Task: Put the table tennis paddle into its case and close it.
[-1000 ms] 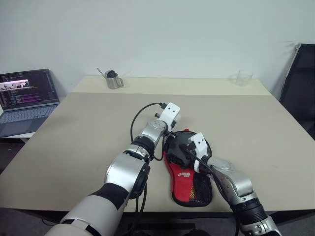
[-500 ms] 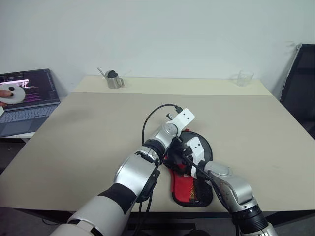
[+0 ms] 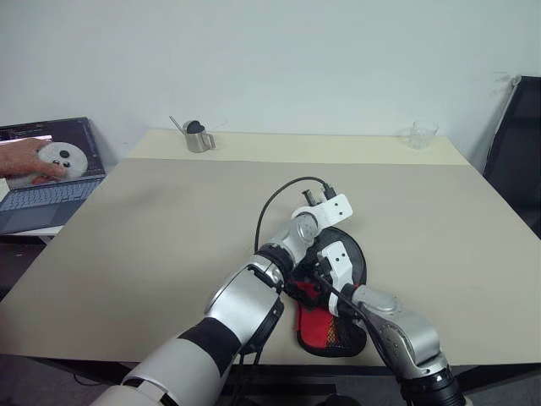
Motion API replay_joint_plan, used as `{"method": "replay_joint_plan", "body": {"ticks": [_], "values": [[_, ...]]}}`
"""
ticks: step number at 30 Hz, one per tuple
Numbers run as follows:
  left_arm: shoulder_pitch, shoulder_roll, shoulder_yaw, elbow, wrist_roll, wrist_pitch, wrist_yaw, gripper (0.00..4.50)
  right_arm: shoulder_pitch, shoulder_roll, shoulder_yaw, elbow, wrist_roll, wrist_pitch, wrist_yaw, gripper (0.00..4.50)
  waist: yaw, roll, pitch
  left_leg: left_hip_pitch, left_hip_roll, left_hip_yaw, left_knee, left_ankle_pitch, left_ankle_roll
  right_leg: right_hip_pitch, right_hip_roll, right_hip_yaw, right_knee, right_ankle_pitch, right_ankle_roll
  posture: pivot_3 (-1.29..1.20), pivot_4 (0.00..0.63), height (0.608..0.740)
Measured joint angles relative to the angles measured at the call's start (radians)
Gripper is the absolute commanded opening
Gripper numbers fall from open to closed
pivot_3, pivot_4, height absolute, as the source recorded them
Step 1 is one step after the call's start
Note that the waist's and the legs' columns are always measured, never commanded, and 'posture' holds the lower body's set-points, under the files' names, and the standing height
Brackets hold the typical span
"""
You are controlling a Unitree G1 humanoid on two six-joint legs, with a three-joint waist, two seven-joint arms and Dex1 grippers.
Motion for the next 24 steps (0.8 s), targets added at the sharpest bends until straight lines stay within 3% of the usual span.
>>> {"method": "replay_joint_plan", "body": {"ticks": [24], "values": [[0.005, -0.044, -0.169, 0.001, 0.116, -0.135, 0.064, 0.06, 0.037, 0.040, -0.001, -0.066, 0.001, 0.057, -0.047, 4.50, 0.001, 0.000, 0.000, -0.001, 0.000, 0.000, 0.000, 0.000, 0.000, 0.000, 0.000, 0.000, -0.001, 0.000, 0.000, 0.00, 0.150, 0.740]]}}
